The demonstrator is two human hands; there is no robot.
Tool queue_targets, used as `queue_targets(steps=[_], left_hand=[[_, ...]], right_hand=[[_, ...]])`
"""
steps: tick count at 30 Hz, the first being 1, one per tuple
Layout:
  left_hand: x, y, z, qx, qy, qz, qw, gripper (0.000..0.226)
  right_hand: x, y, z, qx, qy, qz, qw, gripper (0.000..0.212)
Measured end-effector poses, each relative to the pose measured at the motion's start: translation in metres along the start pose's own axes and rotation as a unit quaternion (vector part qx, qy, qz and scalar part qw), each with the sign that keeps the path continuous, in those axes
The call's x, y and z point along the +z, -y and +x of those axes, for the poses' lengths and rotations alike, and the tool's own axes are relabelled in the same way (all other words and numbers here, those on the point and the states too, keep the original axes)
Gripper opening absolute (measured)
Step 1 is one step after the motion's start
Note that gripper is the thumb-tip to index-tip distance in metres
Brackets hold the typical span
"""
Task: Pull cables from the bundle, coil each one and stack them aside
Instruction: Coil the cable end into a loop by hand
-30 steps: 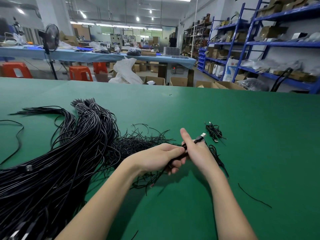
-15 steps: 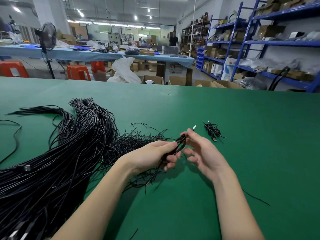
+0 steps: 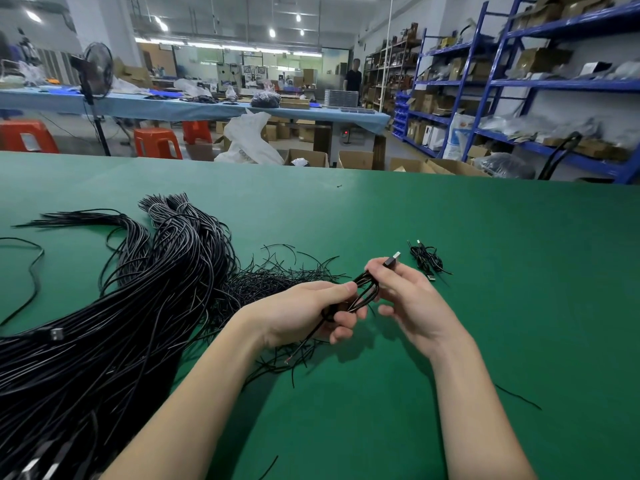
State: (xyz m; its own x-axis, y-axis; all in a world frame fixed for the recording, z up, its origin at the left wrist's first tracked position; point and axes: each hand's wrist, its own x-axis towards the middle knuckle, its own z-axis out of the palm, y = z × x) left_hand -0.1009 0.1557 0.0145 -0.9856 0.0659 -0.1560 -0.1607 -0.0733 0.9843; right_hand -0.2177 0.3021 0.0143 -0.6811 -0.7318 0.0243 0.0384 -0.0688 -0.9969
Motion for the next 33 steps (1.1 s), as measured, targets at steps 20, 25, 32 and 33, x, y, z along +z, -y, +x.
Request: queue_targets(steps=[20, 25, 32, 33], left_hand=[[-0.004, 0.004, 0.002, -0.016, -0.043, -0.055, 0.997, 0.040], [-0.003, 0.006, 0.002, -0.025, -0.052, -0.044, 0.997, 0.041], [-0.007, 0.006, 0.003, -0.047, -0.067, -0.012, 0.997, 0.044], [-0.007, 0.006, 0.003, -0.049, -0.069, -0.013, 0.996, 0.045]], right_hand=[[-0.006, -0.002, 0.005, -0.073, -0.093, -0.086, 0.989, 0.043], [-0.005, 0.000, 0.005, -0.197, -0.053, -0.339, 0.919, 0.022], [-0.005, -0.007, 0.009, -0.204, -0.044, -0.411, 0.888, 0.012], [-0.004, -0.009, 0.010, -0.205, -0.041, -0.415, 0.886, 0.011]])
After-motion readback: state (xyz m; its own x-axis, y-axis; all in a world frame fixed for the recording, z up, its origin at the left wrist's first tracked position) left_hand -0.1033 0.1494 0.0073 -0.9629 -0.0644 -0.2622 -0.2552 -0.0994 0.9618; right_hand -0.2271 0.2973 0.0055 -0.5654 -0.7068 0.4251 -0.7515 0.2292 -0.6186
